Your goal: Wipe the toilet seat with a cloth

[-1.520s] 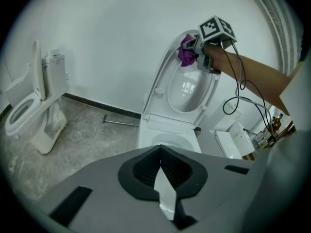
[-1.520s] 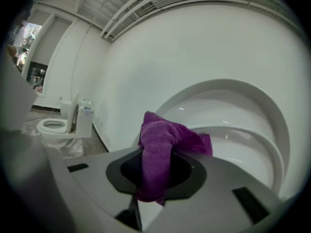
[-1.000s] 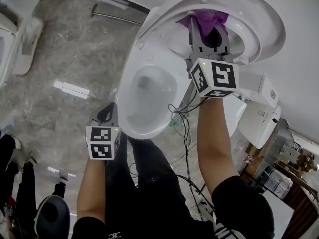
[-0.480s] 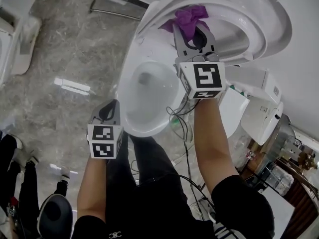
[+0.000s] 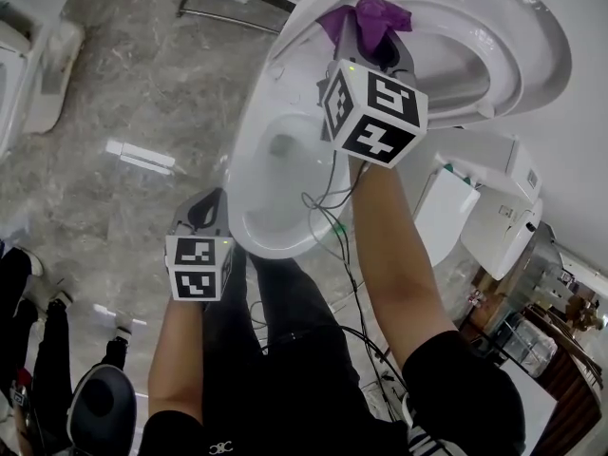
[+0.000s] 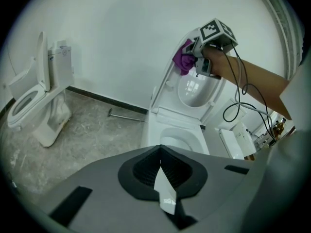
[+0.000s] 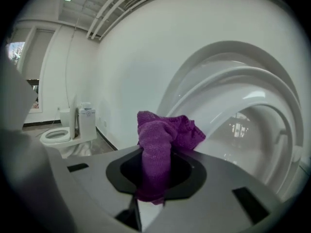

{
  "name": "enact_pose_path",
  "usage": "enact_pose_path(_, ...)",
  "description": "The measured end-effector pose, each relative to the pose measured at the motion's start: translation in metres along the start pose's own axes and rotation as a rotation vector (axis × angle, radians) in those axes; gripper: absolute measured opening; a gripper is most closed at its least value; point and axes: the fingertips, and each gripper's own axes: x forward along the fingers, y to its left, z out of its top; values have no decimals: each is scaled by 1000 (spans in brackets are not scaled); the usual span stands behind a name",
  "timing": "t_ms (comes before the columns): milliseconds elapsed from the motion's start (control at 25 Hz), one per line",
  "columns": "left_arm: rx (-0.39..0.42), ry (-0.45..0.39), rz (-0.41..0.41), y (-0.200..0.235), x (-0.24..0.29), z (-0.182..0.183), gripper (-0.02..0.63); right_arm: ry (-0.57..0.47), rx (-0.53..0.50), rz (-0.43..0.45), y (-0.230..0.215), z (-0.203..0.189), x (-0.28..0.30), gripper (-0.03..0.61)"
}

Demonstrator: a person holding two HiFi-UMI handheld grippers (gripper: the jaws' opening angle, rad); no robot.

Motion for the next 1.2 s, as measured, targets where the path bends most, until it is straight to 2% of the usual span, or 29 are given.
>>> enact_pose_path(160,6,3,-4,3,4,0,3,19,17,6,0,-1,5,83)
enact_pose_path(360,-3,5,-6,3,8,4,3,42,-11,37,5,-11,11,83)
enact_pose_path(720,25,19,-18,-2,11,1,3,194,-30,105,28,-72,25,83)
enact_pose_path(880,22,26,-9,6,11,-8,3,265,42,154,38,-107,34,83)
enact_pose_path(1000,15,39,-3,14,10,-17,3,256,138,208,45,-118,36,83)
enact_pose_path(1040,11,43,-1,17,10,-20,3,249,141,228,47,-119,35,83)
enact_pose_path(1200,6,54,1,15,14,-21,3,216,-21,316,53,-120,28,83)
